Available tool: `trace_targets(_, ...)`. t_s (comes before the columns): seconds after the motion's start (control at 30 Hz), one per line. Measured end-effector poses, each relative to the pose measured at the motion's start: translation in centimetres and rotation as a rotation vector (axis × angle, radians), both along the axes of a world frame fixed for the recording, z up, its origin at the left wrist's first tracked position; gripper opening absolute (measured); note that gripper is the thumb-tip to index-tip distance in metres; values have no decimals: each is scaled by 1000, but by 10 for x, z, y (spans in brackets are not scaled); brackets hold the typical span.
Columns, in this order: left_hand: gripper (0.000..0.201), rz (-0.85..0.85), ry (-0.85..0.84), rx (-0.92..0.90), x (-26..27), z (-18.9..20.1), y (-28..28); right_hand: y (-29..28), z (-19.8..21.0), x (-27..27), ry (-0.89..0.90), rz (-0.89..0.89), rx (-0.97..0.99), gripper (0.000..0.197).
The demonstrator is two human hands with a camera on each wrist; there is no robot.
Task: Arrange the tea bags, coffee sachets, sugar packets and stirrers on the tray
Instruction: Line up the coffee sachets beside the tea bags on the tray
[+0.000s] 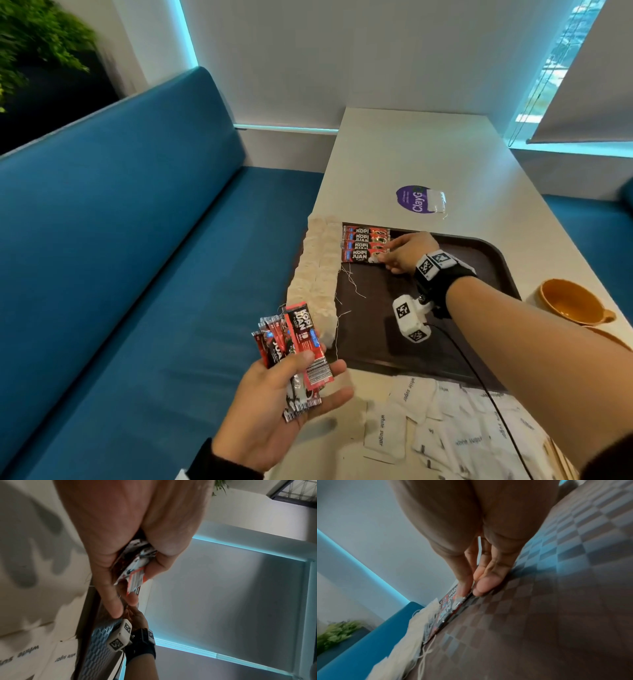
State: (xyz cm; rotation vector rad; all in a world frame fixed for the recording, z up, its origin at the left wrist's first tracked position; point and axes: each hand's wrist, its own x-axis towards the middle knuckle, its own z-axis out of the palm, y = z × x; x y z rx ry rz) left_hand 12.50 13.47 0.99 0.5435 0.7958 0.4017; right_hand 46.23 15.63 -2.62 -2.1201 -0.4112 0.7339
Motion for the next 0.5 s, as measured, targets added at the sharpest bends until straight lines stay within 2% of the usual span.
trace_targets(0.17, 28, -41, 12, 18, -3, 1, 1, 7, 4, -2, -44, -13, -88, 30)
trace_targets(0.33, 24, -47, 12, 66, -4, 2, -2, 7, 5, -2, -28, -51, -80, 32)
trace_targets(0.5, 21, -12, -7, 100, -5, 3, -6, 0, 11, -8, -97, -77, -42, 20)
